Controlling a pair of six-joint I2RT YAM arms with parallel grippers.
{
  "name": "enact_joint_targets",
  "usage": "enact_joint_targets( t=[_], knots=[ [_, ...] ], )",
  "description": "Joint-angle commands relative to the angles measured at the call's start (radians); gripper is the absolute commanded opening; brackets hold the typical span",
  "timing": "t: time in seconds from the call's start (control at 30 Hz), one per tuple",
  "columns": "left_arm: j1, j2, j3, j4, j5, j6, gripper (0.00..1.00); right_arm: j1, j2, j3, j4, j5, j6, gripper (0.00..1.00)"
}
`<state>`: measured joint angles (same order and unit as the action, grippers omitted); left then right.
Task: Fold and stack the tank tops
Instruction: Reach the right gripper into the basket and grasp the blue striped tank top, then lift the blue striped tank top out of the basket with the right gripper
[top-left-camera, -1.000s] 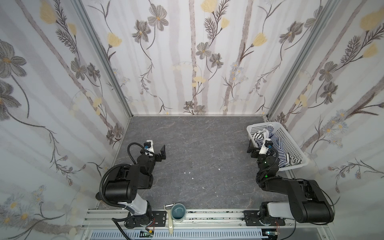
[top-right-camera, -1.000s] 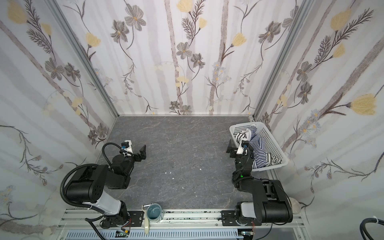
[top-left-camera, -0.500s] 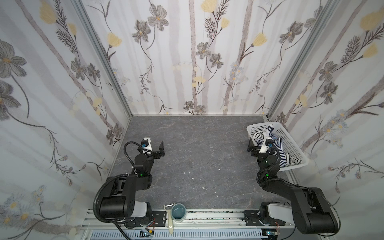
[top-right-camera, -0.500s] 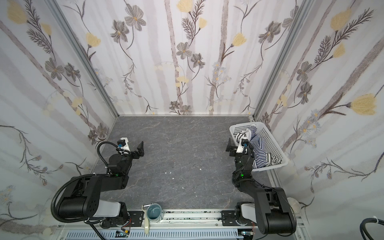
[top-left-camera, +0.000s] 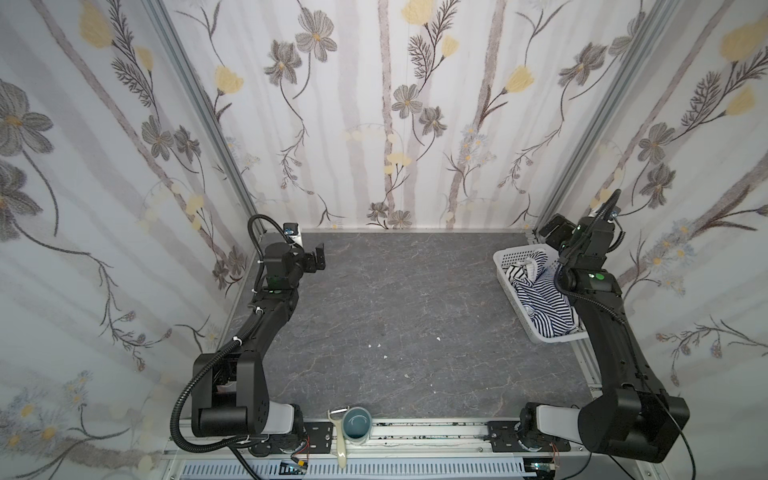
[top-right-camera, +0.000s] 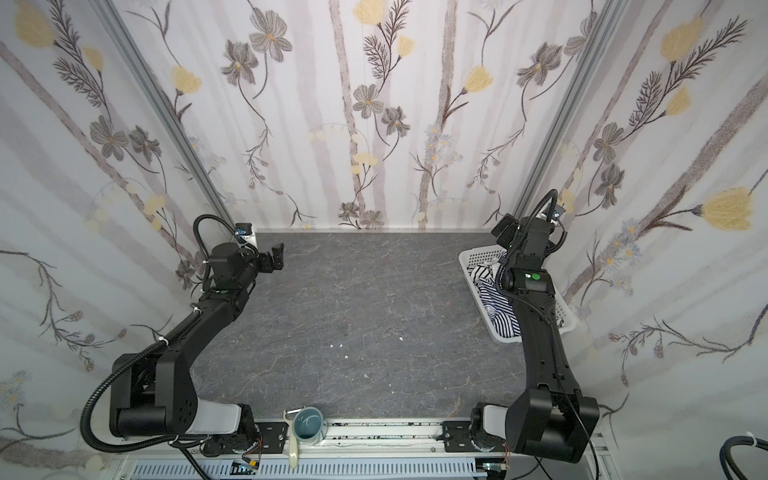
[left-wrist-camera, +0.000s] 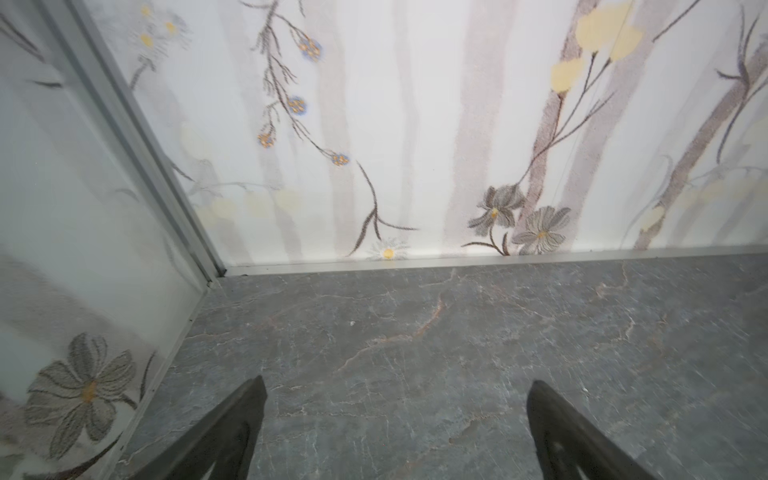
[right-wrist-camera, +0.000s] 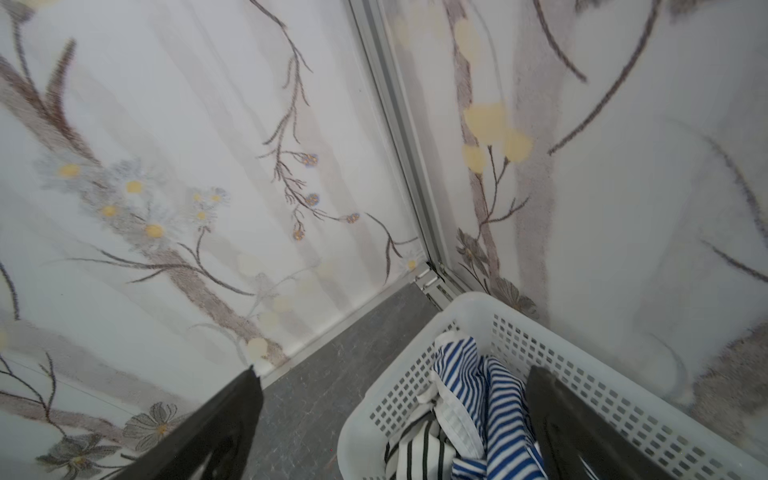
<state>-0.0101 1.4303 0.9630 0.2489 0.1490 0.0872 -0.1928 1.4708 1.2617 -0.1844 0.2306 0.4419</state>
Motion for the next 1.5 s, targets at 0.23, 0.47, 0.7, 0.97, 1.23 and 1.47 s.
enact_joint_targets(
  t=[0.23,0.47,0.7,0.97,1.23,1.47],
  knots=[
    [-0.086,-0.077,-0.071,-0.414,0.108,0.154,1.00,-0.154,0.110,-0.086,-0.231,-0.183,0.110,1.00],
    [-0.125,-0.101,-0.163,-0.424,0.113,0.166,1.00,-0.155,0.074,-0.273,-0.163,-0.135,0.123,1.00],
    [-0.138,-0.062,-0.162,-0.422,0.129,0.142,1.00,-0.155,0.106,-0.354,-0.088,-0.172,0.133,1.00],
    [-0.165,0.028,-0.142,-0.424,0.113,0.134,1.00,-0.167,0.192,-0.376,-0.040,-0.179,0.139,1.00],
    [-0.168,0.025,-0.147,-0.424,0.088,0.137,1.00,-0.175,0.156,-0.405,0.009,-0.312,0.119,0.34],
    [-0.169,0.028,-0.133,-0.425,0.081,0.137,1.00,-0.174,0.011,-0.356,-0.055,-0.385,0.126,0.00]
  ],
)
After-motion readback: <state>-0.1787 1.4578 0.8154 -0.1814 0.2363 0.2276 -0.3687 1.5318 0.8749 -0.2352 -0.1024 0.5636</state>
